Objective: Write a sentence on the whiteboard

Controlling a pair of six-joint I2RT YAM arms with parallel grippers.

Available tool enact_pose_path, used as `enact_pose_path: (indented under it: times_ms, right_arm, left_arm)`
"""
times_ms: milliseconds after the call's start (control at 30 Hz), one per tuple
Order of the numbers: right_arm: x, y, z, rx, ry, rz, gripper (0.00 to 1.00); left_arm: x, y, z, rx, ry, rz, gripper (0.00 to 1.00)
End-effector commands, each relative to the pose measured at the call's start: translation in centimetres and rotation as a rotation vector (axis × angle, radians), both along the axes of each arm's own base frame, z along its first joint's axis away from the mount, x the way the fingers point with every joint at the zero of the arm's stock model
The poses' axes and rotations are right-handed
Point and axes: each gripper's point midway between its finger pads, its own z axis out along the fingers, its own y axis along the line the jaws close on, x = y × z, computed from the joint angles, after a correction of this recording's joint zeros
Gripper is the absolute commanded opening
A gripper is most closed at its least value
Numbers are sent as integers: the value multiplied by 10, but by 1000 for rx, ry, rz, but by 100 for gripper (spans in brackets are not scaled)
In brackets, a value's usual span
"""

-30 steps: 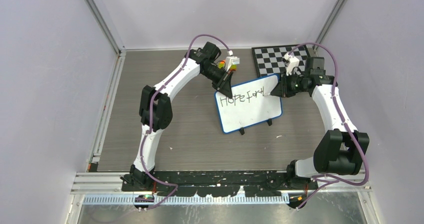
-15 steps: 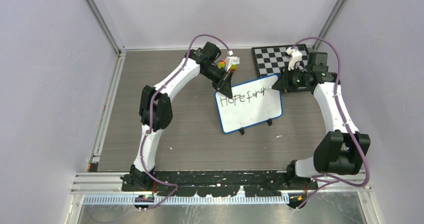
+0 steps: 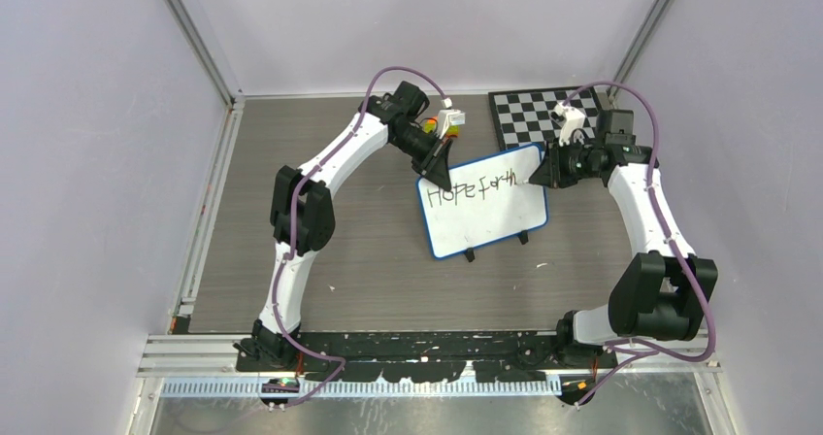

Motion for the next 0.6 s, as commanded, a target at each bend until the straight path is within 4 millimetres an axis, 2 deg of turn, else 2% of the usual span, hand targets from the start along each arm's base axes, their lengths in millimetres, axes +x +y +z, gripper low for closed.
enact_pose_path:
  times_ms: [0,167,333,567]
  right_arm:
    - [4,-5,15,-35,-76,2,0]
    - [7,0,32,-7,-101,14,0]
    - [1,4,47,5,-131,32,0]
    - [3,-1,44,-19,-126,16,0]
  left_arm:
    - [-8,-10,-1,-9,4,-35,0]
    - [-9,-10,-1,-10,3,-36,0]
    - [-9,-11,-1,-11,2,-38,0]
    - [-8,-12,0,-15,5,-36,0]
